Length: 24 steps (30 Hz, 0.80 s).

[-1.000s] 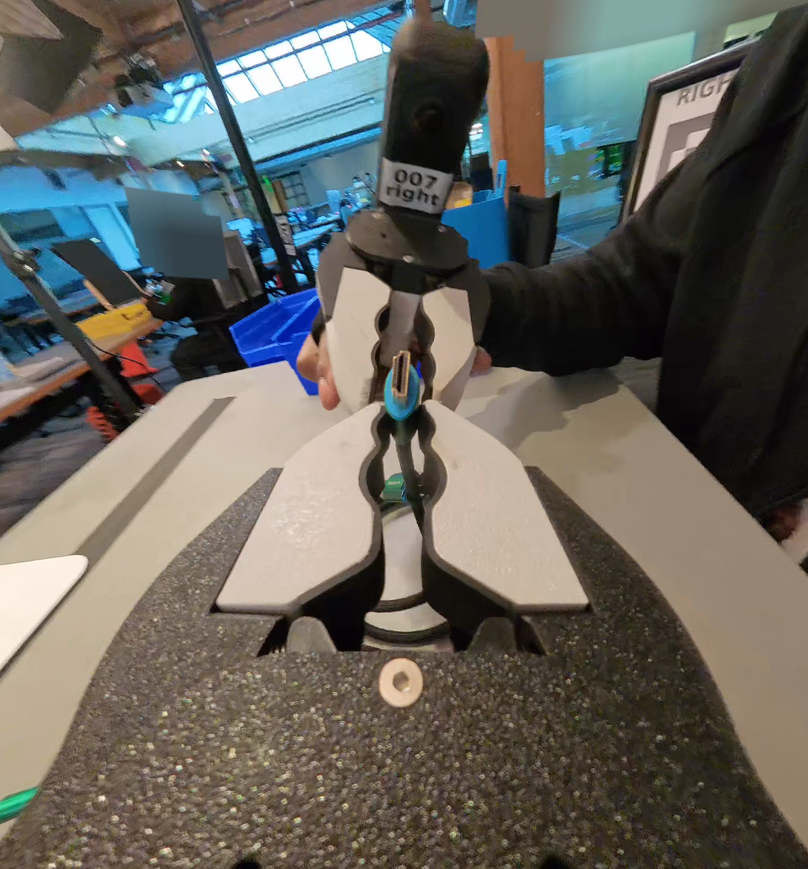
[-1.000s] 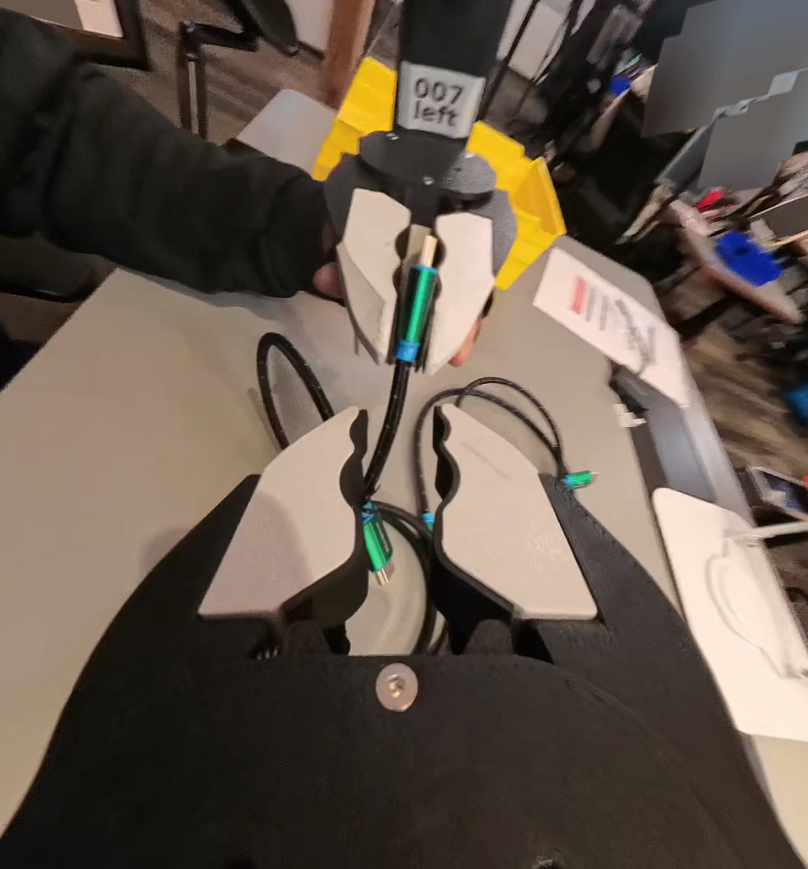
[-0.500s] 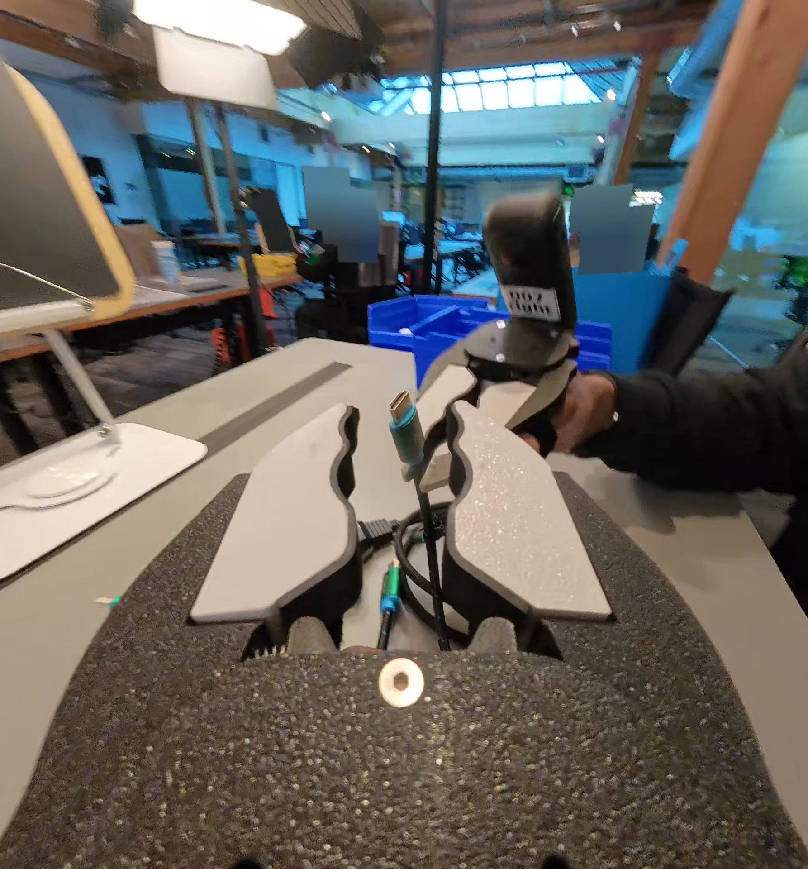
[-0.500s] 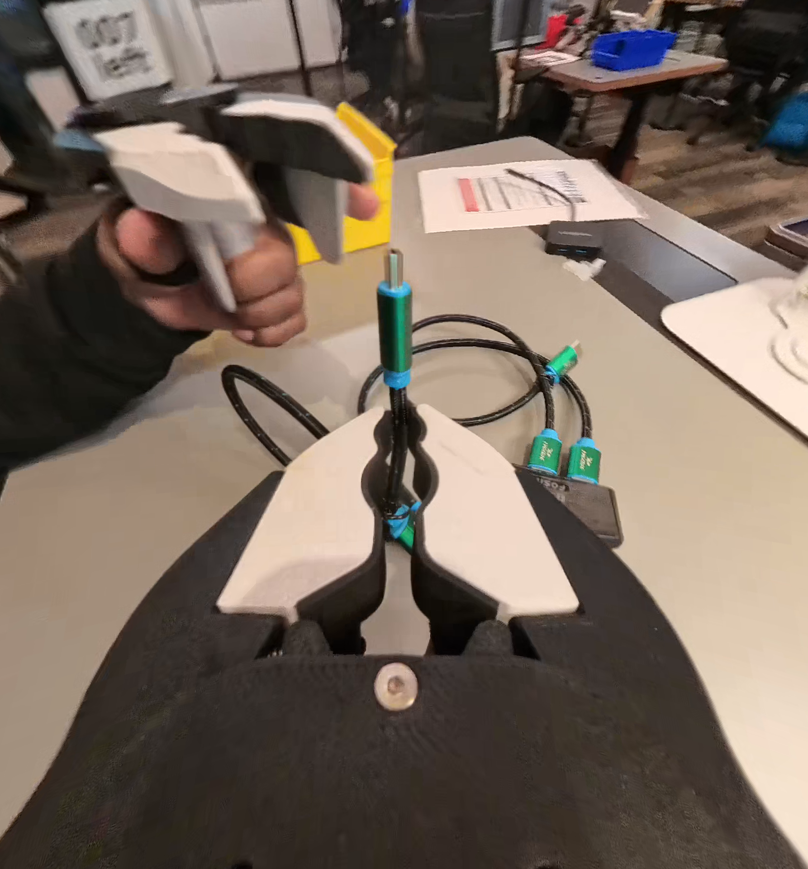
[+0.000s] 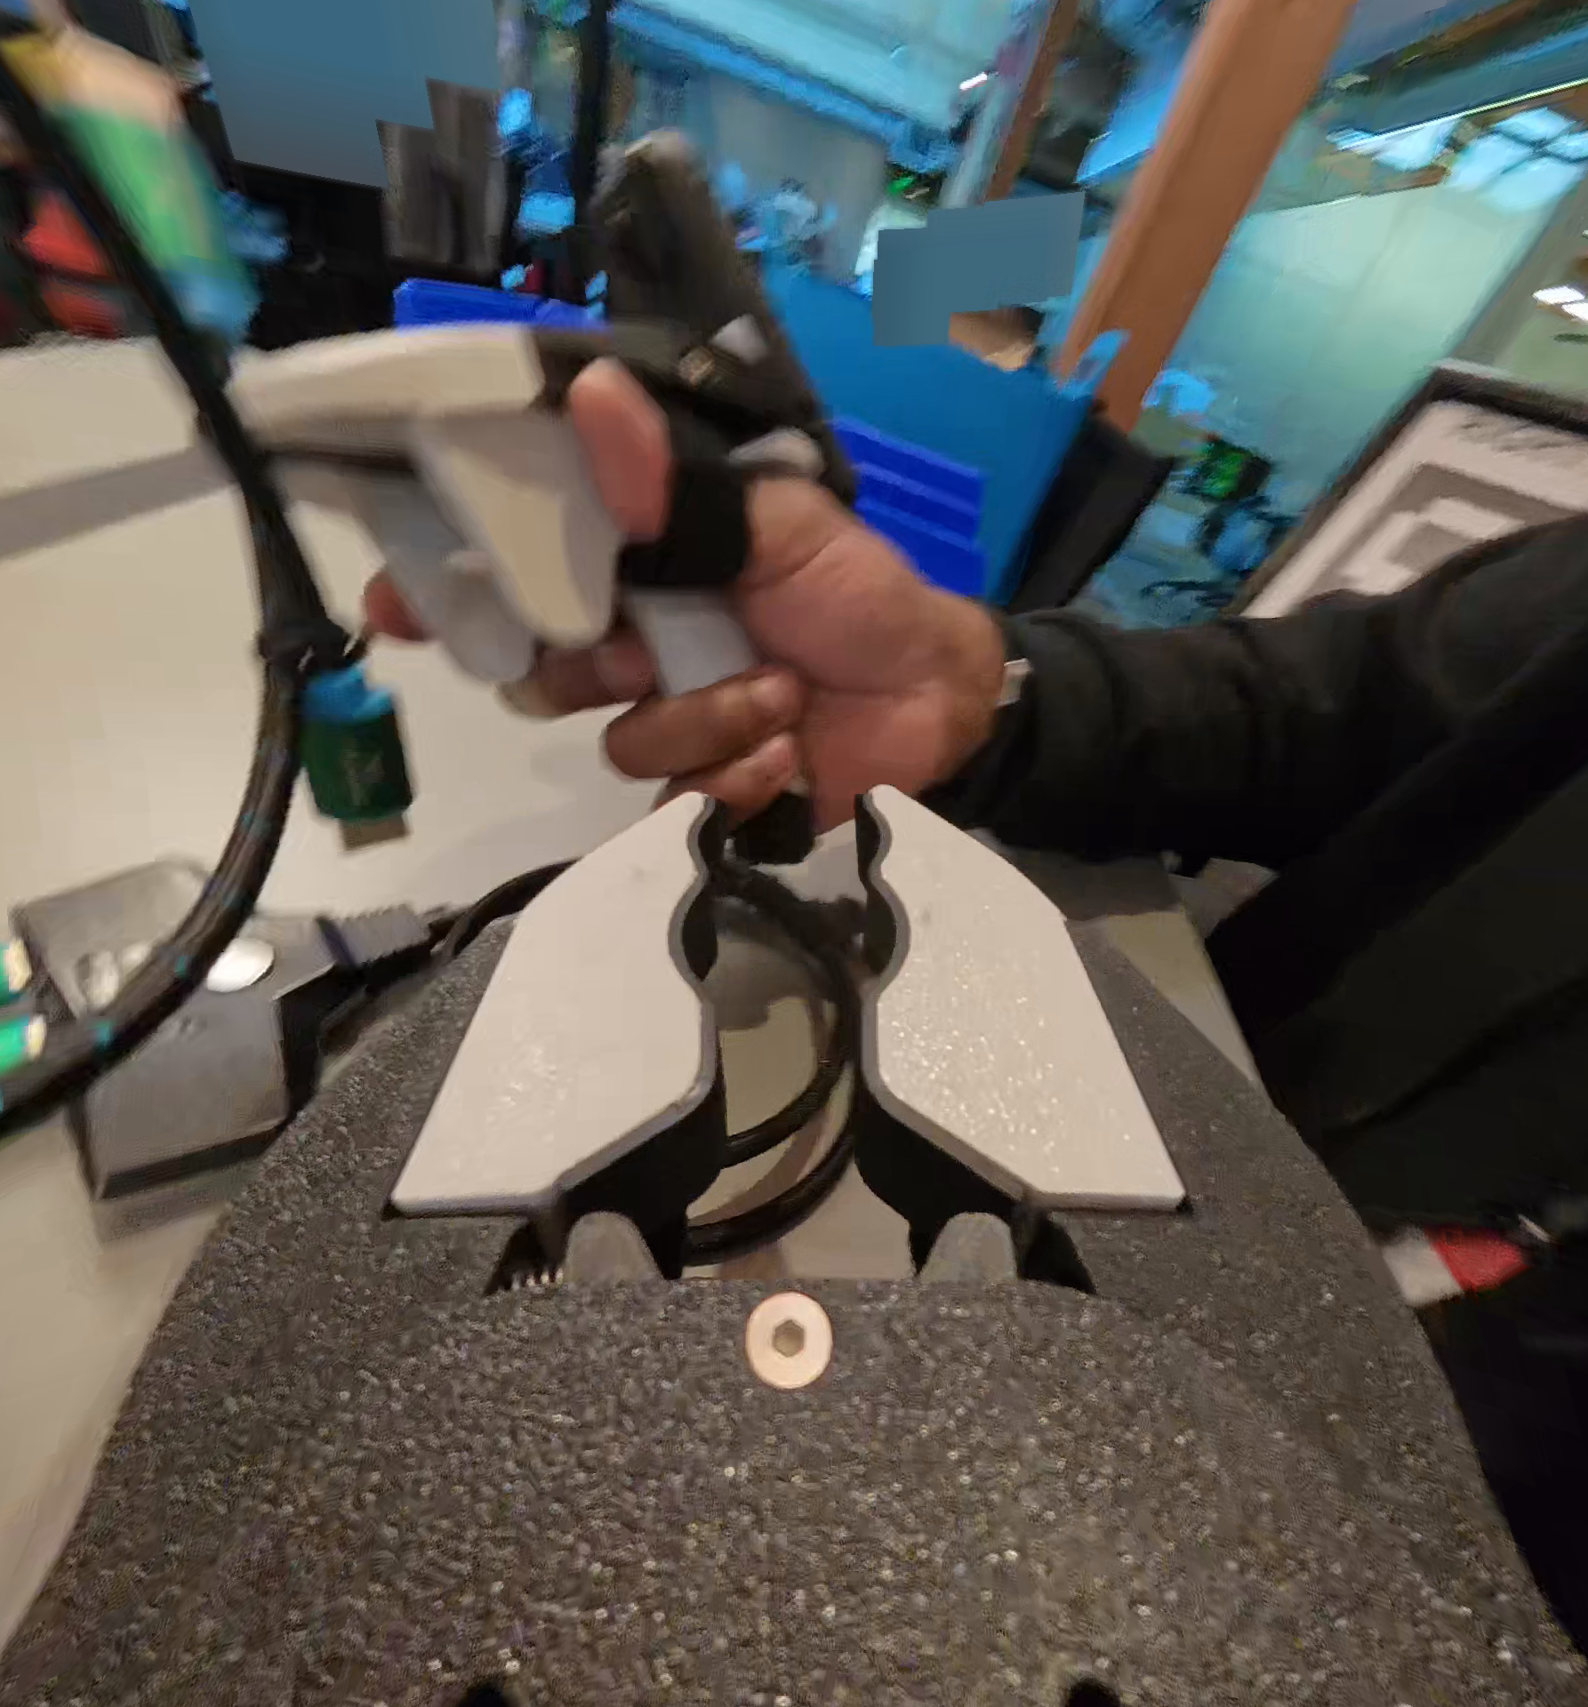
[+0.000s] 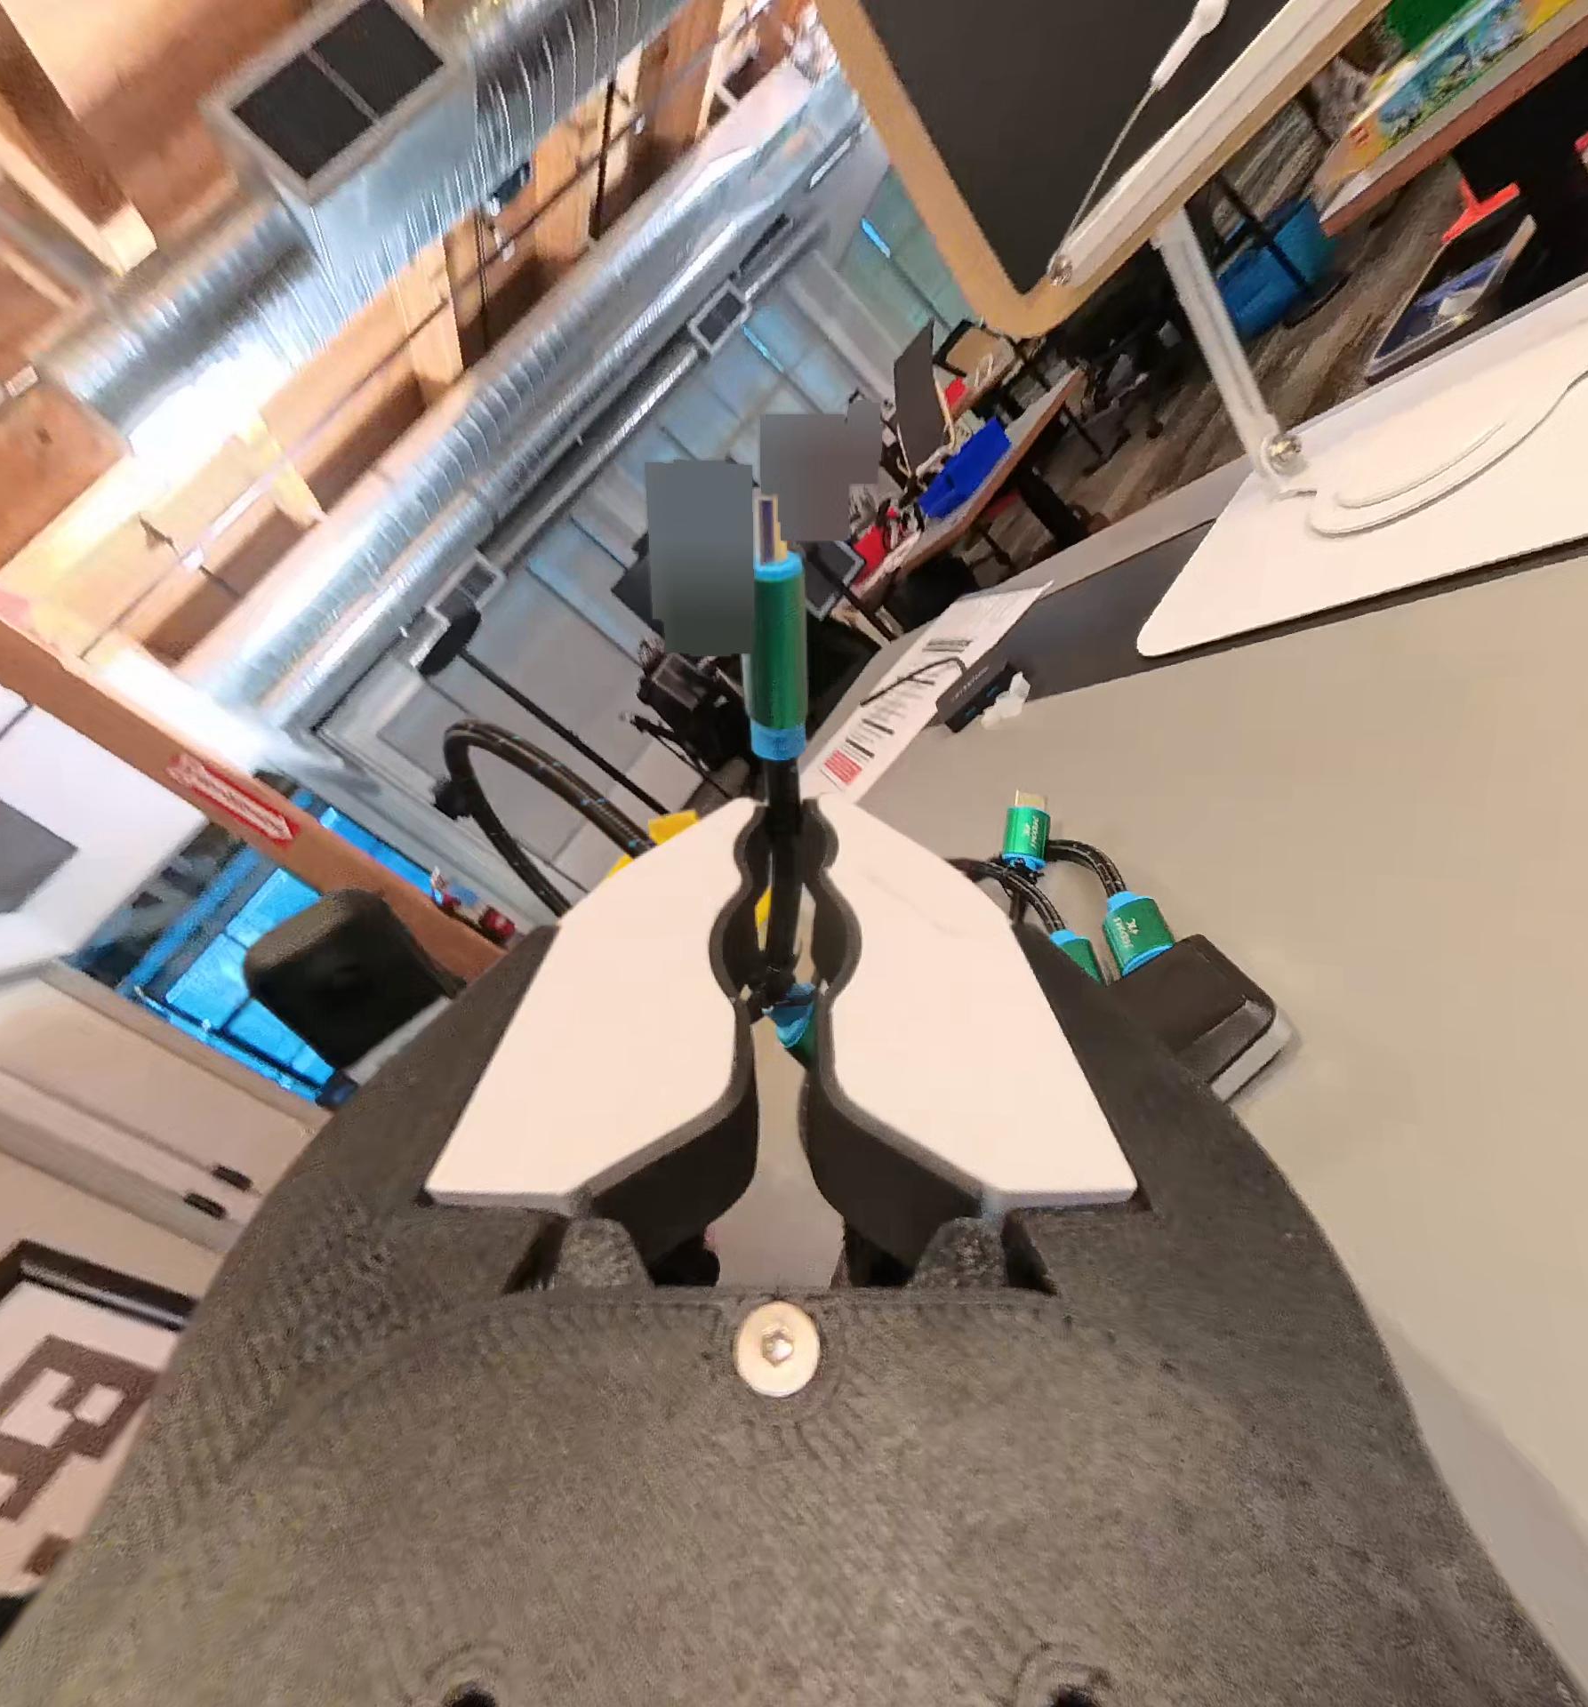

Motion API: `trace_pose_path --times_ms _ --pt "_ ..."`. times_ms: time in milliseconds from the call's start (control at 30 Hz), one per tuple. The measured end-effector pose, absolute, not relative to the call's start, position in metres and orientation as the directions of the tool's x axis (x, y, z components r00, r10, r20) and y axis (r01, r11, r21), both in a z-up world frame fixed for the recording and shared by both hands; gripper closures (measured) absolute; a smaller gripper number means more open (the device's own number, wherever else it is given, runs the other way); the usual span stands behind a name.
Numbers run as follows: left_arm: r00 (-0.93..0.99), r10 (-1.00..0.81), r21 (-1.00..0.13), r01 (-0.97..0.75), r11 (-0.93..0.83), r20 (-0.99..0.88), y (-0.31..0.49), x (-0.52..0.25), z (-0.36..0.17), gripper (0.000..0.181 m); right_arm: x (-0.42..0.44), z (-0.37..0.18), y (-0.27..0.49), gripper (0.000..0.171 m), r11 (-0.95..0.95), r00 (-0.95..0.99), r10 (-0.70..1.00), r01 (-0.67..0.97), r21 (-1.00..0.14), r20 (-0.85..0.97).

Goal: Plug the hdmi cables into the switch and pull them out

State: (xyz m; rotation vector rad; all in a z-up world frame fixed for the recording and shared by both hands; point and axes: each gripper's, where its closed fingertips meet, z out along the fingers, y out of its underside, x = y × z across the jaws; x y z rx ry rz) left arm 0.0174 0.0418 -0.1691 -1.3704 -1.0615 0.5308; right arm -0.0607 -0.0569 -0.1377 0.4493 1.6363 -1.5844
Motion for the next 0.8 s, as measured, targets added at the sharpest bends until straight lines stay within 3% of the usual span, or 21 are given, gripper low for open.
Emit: trace_pose_path --times_ms 133,267,467,500,600,800 --pt "0.243 0.918 -0.922 0.308 0.234 0.314 0.013 0.000 -0.192 0.149 -0.061 -0.128 -0.052 0.165 0.130 -0.579 -0.292 0.765 -0.631 -0.761" --pt "0.058 0.950 -0.935 0.206 0.289 0.307 -0.020 -0.006 -0.188 0.121 -0.053 -0.121 -0.047 0.165 0.130 -0.530 -0.317 0.797 -0.590 -0.787" --pt "0.191 0.885 -0.889 -0.096 0.448 0.425 -0.018 -0.002 -0.142 0.110 -0.017 -0.117 -0.044 0.165 0.167 -0.509 -0.366 0.788 -0.593 -0.779" --pt "0.227 0.872 -0.882 -0.093 0.462 0.433 -0.014 -0.001 -0.140 0.117 -0.013 -0.118 -0.043 0.165 0.168 -0.507 -0.371 0.788 -0.593 -0.778" --pt "0.250 0.863 -0.877 -0.088 0.472 0.439 -0.015 0.004 -0.141 0.164 -0.005 -0.121 -0.043 0.165 0.181 -0.513 -0.385 0.774 -0.607 -0.767" --pt "0.248 0.821 -0.849 0.006 0.529 0.514 -0.026 0.009 -0.150 0.167 -0.005 -0.130 -0.044 0.156 0.196 -0.637 -0.405 0.640 -0.743 -0.656"
